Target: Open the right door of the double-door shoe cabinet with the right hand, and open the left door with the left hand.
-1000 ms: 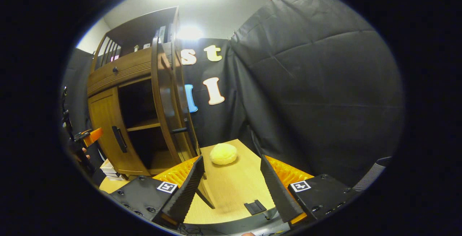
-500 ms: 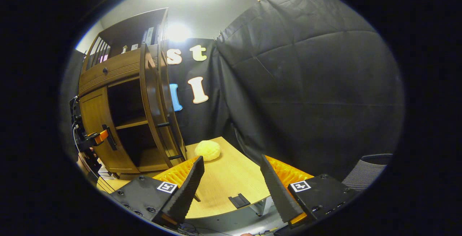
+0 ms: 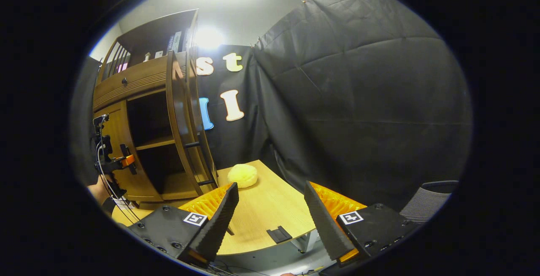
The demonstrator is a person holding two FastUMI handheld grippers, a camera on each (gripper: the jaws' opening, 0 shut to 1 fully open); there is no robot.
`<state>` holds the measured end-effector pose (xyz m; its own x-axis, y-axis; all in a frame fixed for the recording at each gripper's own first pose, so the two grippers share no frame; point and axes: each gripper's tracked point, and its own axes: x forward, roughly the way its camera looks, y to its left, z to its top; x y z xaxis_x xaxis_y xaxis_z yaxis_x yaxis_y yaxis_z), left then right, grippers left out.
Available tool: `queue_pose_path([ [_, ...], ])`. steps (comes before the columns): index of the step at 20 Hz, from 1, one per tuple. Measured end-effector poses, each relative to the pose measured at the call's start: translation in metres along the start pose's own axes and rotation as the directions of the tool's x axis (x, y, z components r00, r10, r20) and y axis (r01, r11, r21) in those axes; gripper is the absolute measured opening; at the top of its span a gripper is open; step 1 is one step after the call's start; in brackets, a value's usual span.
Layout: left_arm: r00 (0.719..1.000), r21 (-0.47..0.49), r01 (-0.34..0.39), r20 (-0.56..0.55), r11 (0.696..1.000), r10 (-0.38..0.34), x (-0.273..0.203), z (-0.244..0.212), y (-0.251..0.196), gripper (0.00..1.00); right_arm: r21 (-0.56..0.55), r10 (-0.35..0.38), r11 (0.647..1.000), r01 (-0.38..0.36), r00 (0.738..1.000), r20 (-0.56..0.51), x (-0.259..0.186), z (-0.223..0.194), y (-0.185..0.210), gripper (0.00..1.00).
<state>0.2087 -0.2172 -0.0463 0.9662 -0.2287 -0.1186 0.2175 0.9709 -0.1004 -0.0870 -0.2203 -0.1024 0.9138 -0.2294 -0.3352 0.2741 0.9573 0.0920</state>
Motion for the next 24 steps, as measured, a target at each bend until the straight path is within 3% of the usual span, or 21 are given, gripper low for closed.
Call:
queue_pose_path([
  [1,1.0,0.003,-0.01,0.0,1.0,0.01,0.013,0.002,-0.001,0.46,-0.01,0.006,1.0,-0.006,1.0,0.005,0.001,0.001,0.001,0.92],
  [5,0.999,-0.03,-0.002,-0.037,1.0,0.001,0.005,-0.001,-0.003,0.26,-0.053,0.051,0.997,-0.051,0.999,0.009,0.011,0.001,0.011,0.92],
  [8,0.999,-0.039,-0.012,-0.054,0.999,0.01,0.001,-0.003,-0.003,0.21,-0.089,0.097,0.991,-0.096,0.995,0.006,0.023,0.0,0.018,0.92],
  [16,0.997,-0.038,-0.057,-0.053,0.998,0.055,-0.036,-0.001,0.005,0.21,-0.16,0.244,0.957,-0.241,0.97,0.002,0.042,-0.012,0.047,0.93],
  [21,0.998,-0.039,-0.046,-0.051,0.998,0.044,-0.07,-0.003,0.015,0.21,-0.152,0.286,0.948,-0.28,0.958,0.025,0.033,-0.009,0.074,0.92],
  [24,0.998,-0.041,-0.033,-0.053,0.999,0.031,-0.084,-0.003,0.02,0.17,-0.144,0.3,0.945,-0.294,0.954,0.025,0.017,-0.012,0.089,0.98],
])
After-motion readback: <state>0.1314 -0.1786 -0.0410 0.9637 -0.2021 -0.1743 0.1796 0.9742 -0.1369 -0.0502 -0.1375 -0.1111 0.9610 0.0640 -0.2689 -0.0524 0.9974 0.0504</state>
